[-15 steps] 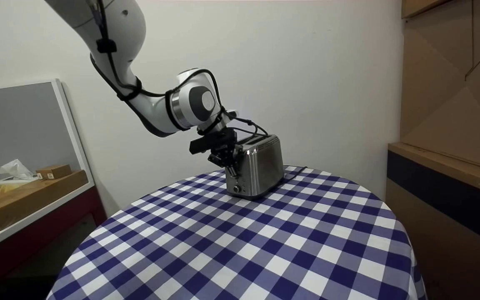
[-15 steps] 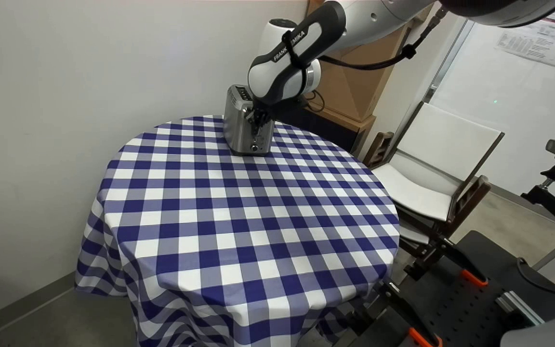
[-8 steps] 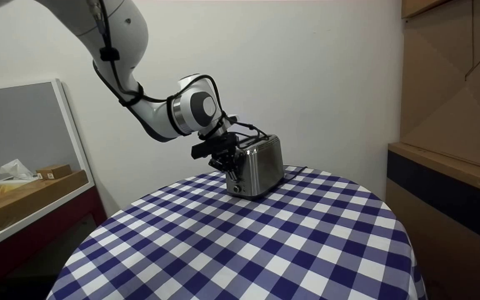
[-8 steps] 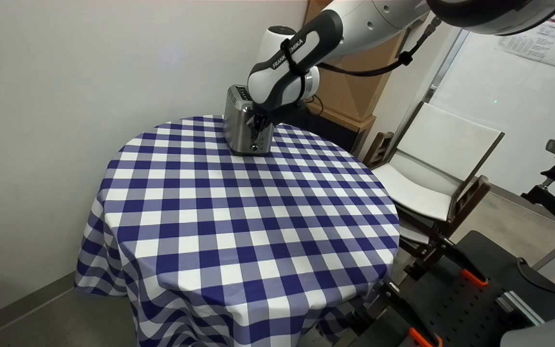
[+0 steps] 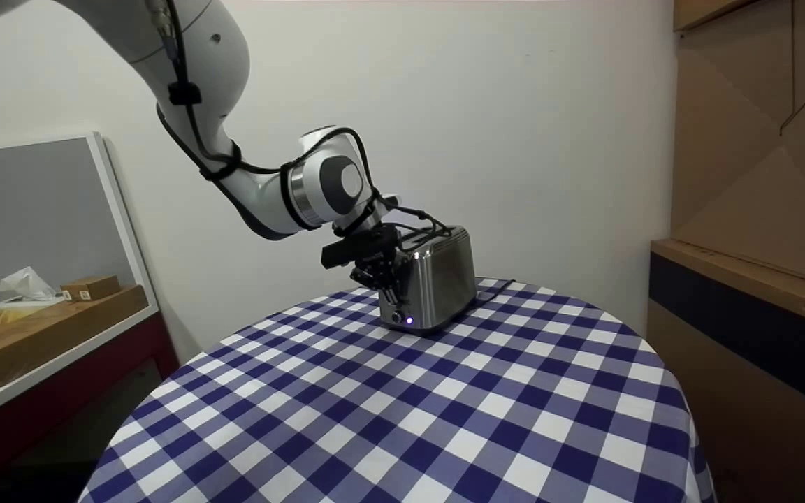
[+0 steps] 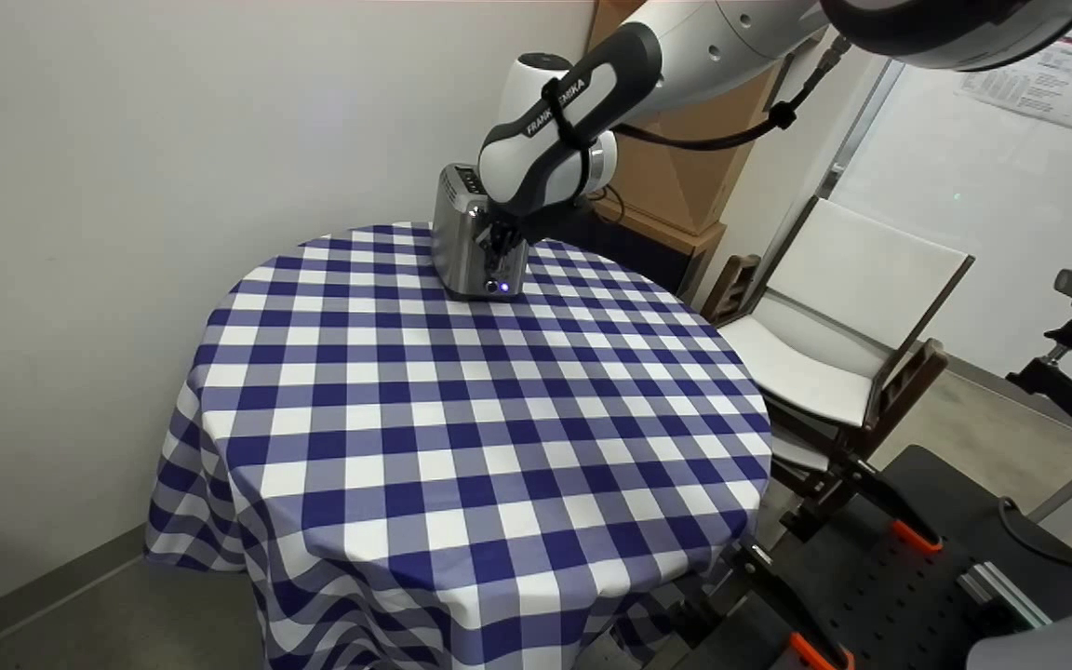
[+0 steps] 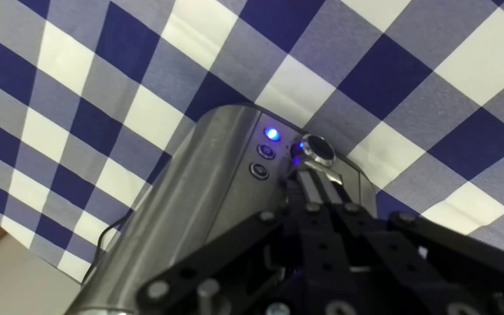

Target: Turn on and off the toaster

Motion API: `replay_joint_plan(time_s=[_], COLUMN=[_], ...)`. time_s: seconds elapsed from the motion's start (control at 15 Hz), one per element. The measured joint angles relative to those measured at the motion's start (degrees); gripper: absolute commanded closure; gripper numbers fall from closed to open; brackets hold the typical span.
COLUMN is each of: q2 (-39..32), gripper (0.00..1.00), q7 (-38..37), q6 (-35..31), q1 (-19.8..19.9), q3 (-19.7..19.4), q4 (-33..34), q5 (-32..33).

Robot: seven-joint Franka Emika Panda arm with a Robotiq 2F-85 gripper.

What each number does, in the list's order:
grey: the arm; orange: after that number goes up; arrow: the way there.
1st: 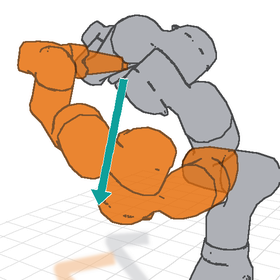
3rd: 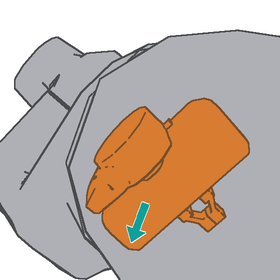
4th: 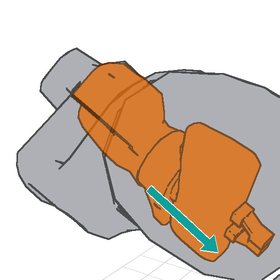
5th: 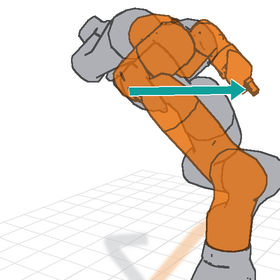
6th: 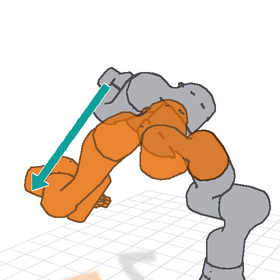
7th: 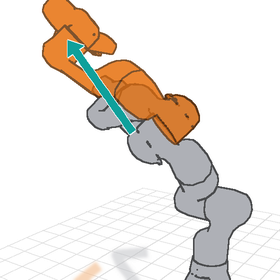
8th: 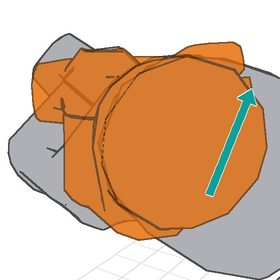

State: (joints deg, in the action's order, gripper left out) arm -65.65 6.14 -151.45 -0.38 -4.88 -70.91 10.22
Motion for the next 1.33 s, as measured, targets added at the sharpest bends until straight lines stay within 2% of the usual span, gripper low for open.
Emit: replay_joint_plan(time_s=[0.67, 1.13, 1.33], q2=[0.78, 7.23, 11.35], gripper=[1.00, 1.00, 1.00], q7=[0.01, 0.34, 0.44], q6=[1.07, 12.60, 15.03], q1=[1.28, 5.18, 5.93], q3=[1.10, 4.60, 5.09], q4=[-0.51, -2.67, -4.92], q5=[-0.20, -4.62, -5.94])
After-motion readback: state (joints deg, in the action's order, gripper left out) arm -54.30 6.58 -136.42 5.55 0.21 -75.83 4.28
